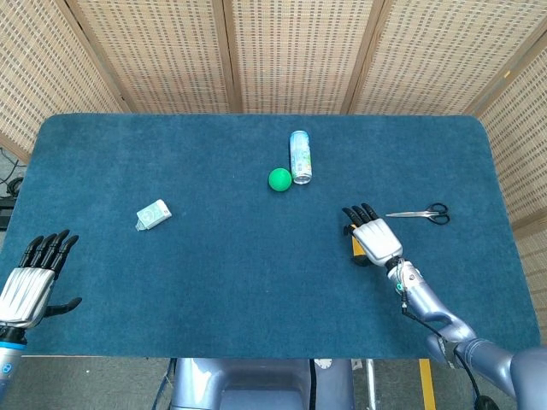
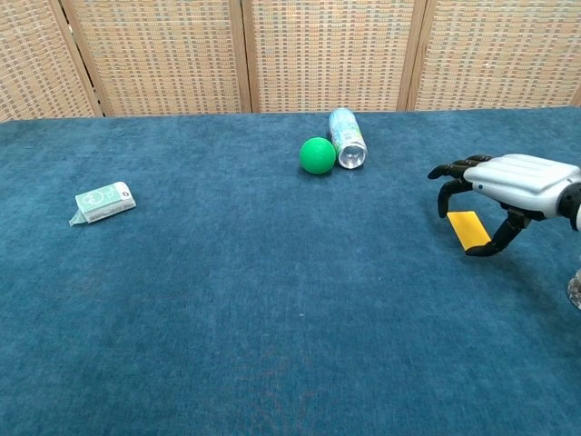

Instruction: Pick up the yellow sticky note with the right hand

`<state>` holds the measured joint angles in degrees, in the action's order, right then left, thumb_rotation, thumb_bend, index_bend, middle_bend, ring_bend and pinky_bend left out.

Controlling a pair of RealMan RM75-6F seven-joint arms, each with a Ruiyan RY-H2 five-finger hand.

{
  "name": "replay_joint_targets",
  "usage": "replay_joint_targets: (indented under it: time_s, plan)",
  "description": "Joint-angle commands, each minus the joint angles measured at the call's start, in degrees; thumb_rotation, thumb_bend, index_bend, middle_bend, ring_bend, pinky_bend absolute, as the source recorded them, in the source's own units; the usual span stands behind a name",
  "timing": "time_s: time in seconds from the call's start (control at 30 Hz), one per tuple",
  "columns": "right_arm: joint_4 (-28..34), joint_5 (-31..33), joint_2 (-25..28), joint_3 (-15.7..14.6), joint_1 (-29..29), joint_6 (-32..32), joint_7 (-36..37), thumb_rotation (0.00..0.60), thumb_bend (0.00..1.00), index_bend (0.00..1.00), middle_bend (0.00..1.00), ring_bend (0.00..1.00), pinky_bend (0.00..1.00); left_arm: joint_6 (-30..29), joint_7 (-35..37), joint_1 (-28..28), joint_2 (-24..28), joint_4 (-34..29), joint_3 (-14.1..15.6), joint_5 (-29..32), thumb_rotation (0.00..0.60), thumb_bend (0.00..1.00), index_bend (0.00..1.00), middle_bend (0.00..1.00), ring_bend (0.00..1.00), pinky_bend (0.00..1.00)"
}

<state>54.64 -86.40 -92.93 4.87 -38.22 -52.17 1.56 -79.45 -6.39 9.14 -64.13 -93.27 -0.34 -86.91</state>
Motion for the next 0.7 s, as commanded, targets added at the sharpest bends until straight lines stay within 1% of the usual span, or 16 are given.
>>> replay_joint_targets:
  time_s: [0.03, 0.37, 0.7]
  plan:
    - [-1.78, -0.54, -1.20, -0.59, -0.12, -0.73, -0.33, 0.600, 0.26, 0.35, 0.08, 0.00, 0.00, -0.03, 0.00, -0.01, 0.00, -0.02, 0.01, 0.01, 0.600, 0.02, 0.00, 0.00, 0.00, 0.00]
    - [-5.62, -0.97, -3.27, -1.80, 0.13, -1.90, -0.44, 0.600, 0.26, 0.35, 0.08, 0.00, 0.00, 0.04, -0.03, 0.03, 0.01, 0.00, 0.05, 0.07, 0.600, 0.02, 0.00, 0.00, 0.00, 0.00]
    - [-7.99, -0.09, -4.18, -1.89, -0.75, 0.16, -1.05, 0.600, 0.26, 0.36, 0.08, 0.00, 0.00, 0.09, -0.15, 0.07, 0.02, -0.11, 0.06, 0.18, 0.600, 0.02, 0.00, 0.00, 0.00, 0.00]
